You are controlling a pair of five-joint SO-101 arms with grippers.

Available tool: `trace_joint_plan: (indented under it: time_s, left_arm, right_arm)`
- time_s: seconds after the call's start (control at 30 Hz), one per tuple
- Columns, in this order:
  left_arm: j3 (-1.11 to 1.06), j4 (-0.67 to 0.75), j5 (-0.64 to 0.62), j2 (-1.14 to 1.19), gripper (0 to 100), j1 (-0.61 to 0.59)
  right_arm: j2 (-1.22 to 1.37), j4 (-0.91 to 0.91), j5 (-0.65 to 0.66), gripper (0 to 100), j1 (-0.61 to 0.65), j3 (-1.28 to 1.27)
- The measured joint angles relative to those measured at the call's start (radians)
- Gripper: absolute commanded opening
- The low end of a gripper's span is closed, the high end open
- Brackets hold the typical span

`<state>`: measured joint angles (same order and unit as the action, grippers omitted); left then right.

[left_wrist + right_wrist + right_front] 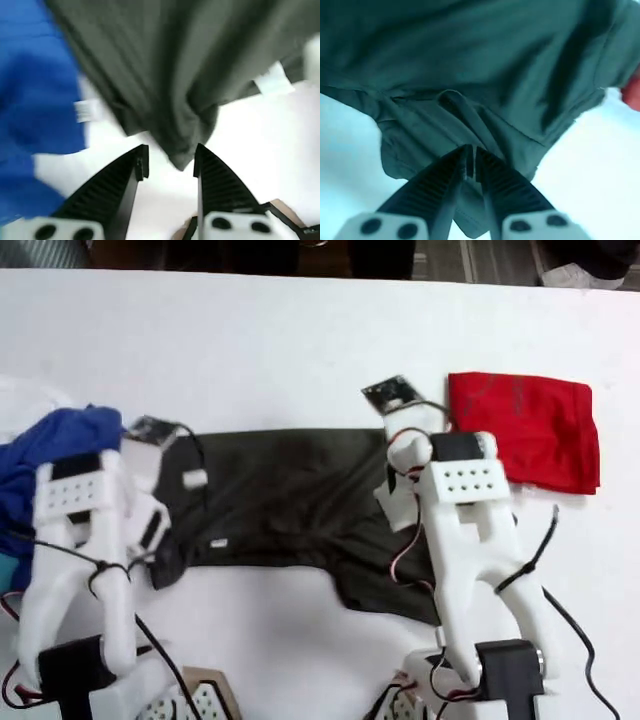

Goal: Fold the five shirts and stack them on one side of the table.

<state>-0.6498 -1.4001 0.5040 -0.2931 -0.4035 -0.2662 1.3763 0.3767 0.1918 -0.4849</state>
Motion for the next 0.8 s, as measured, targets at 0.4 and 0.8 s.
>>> trace_joint_plan:
  time_s: [0.4, 0.8]
  left_arm:
    - [0.089, 0.075, -0.112, 0.037, 17, 0.092]
    - [0.006, 0.344, -0.187, 0.295, 17, 0.153]
  right_arm:
    - [0.014, -0.204, 0.0, 1.9, 0.109, -0.066]
    - [0.173, -0.181, 0.006, 1.9, 0.11, -0.106]
